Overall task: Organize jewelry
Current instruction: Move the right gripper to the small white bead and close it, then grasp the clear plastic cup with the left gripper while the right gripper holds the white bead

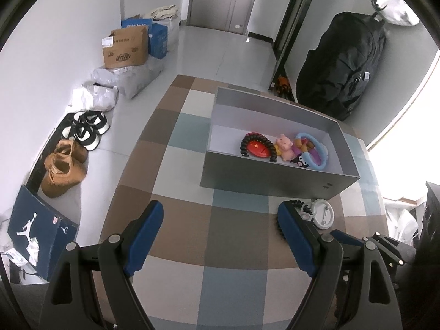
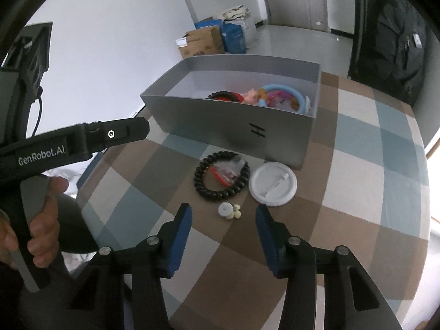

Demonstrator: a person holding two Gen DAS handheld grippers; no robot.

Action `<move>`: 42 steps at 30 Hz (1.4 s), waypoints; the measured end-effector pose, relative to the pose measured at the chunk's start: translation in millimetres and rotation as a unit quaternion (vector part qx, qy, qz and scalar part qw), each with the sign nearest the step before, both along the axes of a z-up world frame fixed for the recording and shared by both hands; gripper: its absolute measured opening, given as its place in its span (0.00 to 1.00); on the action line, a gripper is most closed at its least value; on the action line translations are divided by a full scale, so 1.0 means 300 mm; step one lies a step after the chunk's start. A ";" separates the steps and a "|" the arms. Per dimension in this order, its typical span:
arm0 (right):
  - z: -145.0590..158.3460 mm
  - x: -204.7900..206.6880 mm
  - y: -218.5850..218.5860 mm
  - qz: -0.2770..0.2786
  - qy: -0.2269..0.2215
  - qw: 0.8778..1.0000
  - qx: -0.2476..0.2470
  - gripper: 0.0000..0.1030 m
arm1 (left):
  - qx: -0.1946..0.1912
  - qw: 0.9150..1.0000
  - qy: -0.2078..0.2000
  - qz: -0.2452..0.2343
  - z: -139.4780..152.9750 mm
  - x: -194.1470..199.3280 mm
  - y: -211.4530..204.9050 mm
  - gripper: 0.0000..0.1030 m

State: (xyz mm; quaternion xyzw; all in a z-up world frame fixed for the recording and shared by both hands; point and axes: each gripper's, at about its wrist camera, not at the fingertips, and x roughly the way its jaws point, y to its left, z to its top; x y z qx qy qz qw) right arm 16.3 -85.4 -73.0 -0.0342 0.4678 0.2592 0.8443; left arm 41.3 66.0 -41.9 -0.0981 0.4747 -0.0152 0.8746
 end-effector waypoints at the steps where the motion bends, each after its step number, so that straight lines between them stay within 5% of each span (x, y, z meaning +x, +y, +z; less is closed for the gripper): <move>1: -0.001 0.001 0.006 0.000 -0.002 1.000 -0.005 0.41 | -0.001 1.000 0.000 0.000 0.000 0.001 0.003 0.80; 10: -0.019 0.009 0.050 0.000 -0.011 0.998 -0.054 0.16 | -0.001 1.000 0.002 -0.002 -0.004 0.006 0.001 0.80; 24: 0.010 0.010 0.029 -0.013 -0.006 1.000 -0.027 0.15 | -0.015 1.000 0.004 -0.013 -0.010 0.010 -0.011 0.80; 42: 0.099 0.010 -0.188 -0.089 -0.013 0.996 0.024 0.15 | -0.029 0.995 0.018 -0.094 -0.018 0.035 -0.173 0.80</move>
